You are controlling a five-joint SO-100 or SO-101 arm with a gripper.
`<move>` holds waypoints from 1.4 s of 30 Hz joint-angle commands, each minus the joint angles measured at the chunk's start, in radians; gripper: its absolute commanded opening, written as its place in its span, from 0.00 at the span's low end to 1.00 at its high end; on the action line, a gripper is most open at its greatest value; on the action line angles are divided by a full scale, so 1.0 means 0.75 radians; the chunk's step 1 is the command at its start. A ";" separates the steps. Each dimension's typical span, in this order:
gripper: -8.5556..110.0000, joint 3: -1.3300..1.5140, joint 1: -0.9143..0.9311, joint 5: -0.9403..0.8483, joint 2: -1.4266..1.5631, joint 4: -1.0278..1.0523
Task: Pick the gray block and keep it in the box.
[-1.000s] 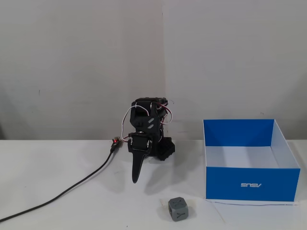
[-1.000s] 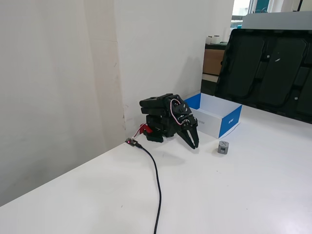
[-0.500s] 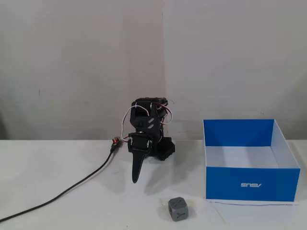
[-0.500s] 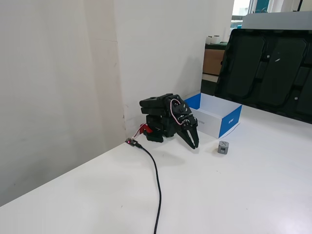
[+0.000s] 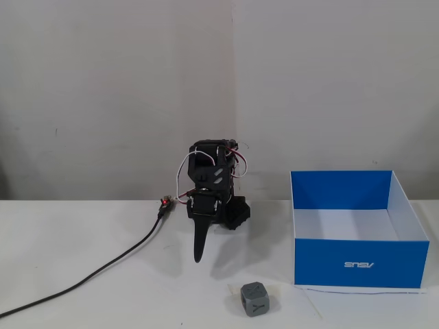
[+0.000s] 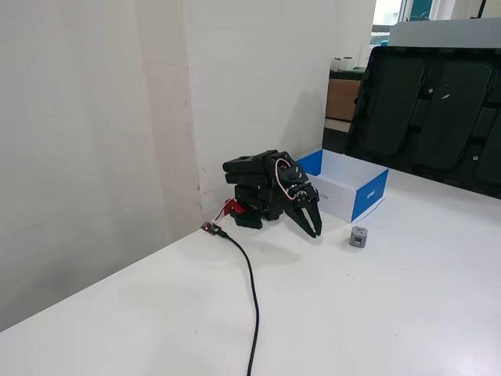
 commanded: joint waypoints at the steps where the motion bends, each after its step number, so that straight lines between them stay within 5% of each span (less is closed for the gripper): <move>1: 0.07 -0.047 0.006 -0.047 0.157 0.008; 19: 0.07 -0.160 -0.086 -0.022 0.045 -0.063; 42: 0.07 -0.591 -0.192 -0.006 -0.834 -0.207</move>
